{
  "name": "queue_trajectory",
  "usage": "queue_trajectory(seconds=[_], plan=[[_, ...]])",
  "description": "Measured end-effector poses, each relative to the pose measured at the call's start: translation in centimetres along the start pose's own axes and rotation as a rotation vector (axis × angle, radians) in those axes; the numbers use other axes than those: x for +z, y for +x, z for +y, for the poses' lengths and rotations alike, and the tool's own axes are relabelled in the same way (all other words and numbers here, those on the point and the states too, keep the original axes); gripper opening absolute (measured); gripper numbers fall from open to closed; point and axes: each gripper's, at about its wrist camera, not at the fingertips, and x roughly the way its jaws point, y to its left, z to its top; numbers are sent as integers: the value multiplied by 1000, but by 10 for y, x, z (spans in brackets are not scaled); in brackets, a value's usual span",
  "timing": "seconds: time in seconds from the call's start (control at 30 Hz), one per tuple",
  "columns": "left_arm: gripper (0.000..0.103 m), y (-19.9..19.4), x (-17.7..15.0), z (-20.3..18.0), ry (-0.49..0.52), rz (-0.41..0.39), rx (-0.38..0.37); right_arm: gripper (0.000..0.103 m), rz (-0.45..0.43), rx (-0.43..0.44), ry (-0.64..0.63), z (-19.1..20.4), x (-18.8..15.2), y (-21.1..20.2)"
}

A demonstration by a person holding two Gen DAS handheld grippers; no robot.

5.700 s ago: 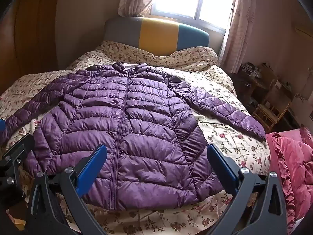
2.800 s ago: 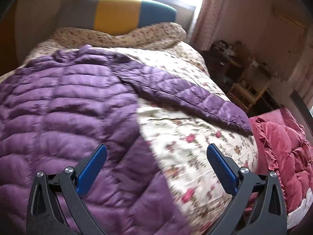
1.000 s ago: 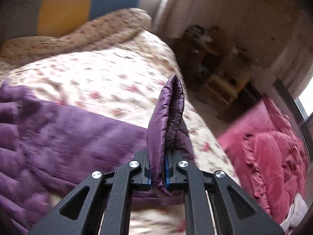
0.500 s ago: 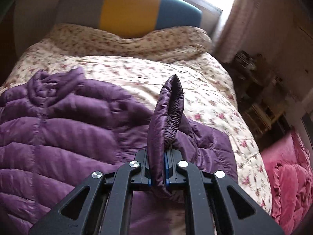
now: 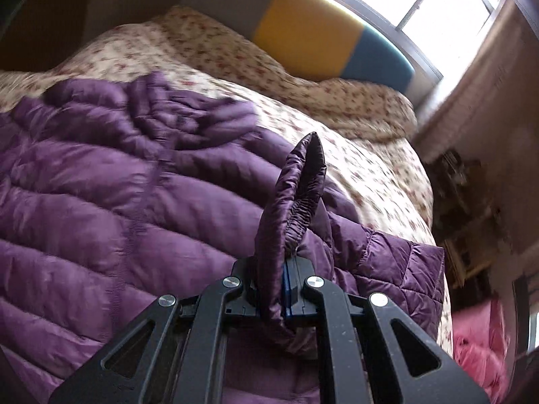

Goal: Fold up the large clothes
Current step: 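Lift the sleeve and fold it across the jacket body with the right gripper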

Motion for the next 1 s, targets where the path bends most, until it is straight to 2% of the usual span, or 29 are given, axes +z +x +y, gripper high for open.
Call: queue_trajectory(seconds=[0.13, 0.2, 0.27, 0.3, 0.4, 0.53, 0.63, 0.83, 0.97, 1.0], plan=[[94, -5, -1, 5, -15, -5, -18, 8, -24, 65, -57, 34, 8, -6], [94, -6, 0, 8, -30, -1, -41, 8, -28, 132, -60, 47, 9, -9], [91, -7, 1, 9, -43, 1, -51, 11, -34, 152, -74, 55, 9, -12], [89, -7, 2, 9, -47, 4, -60, 16, -36, 167, -74, 57, 8, -14], [87, -9, 5, 8, -58, 9, -98, 44, -55, 181, -65, 55, 1, -21], [87, -12, 9, -4, -57, 12, -146, 71, -74, 188, -32, 38, -12, -35], [87, -12, 15, -20, -51, 17, -195, 80, -84, 184, 2, 17, -26, -46], [87, -1, 23, -65, -22, 49, -287, 91, -49, 146, 102, -41, -56, -47], [86, 17, 25, -91, 2, 83, -285, 91, -19, 104, 179, -77, -68, -36], [83, 23, 25, -96, 8, 94, -274, 91, -10, 98, 195, -82, -69, -33]])
